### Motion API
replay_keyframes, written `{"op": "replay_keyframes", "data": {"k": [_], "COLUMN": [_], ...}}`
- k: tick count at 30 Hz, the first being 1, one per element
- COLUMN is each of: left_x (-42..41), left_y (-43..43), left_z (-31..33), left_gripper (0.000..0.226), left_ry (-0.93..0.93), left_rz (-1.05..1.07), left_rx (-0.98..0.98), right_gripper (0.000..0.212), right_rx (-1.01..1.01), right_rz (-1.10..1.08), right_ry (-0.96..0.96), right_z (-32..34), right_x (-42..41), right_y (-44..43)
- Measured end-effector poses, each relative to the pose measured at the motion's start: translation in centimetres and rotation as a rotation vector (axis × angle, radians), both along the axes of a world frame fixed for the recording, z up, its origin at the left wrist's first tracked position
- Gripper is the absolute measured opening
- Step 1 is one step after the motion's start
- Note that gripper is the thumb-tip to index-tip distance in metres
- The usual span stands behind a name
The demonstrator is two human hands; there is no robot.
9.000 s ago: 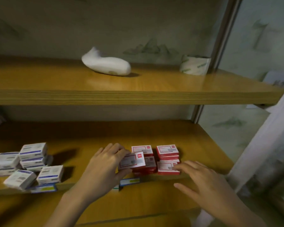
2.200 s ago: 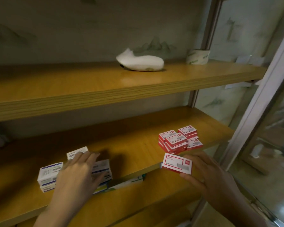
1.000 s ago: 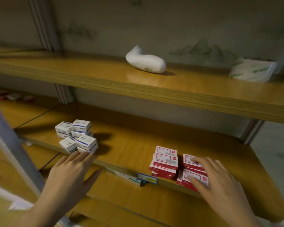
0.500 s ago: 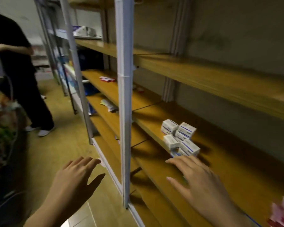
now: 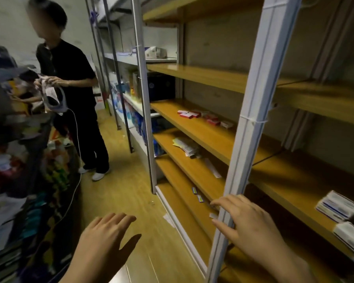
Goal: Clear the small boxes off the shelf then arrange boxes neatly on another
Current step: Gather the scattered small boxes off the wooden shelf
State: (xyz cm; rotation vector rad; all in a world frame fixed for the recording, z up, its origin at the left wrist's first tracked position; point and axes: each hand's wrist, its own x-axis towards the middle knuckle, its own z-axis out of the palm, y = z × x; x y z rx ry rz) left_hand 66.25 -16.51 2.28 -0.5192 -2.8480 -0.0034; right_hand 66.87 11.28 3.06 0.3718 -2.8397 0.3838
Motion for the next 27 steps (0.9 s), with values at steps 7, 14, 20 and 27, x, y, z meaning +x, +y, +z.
{"op": "replay_keyframes", "data": {"k": [7, 14, 20, 27], "left_x": [-8.2, -19.3, -32.2, -44.9], "left_y": [-3.9, -4.0, -1.5, 2.6], "left_z": [-0.4, -0.4, 0.2, 0.8], "left_gripper": [0.046, 0.036, 0.045, 0.045], "left_ry": [-0.005, 0.014, 0.020, 0.035], "left_rz": [-0.016, -0.046, -0.165, -0.293], "left_rx": [0.135, 0.132, 0.176, 0.166], "right_gripper": [0.037, 0.038, 0.037, 0.036], "right_rx": [0.035, 0.038, 0.022, -0.025], "right_rz": [0.014, -0.022, -0.120, -0.263], "right_ry": [-0.038, -0.056, -0.019, -0.002], "right_z": [0.4, 0.2, 1.1, 0.7], "right_x": [-8.4, -18.4, -28.2, -37.1], "right_y": [-4.5, -5.4, -4.4, -1.9]}}
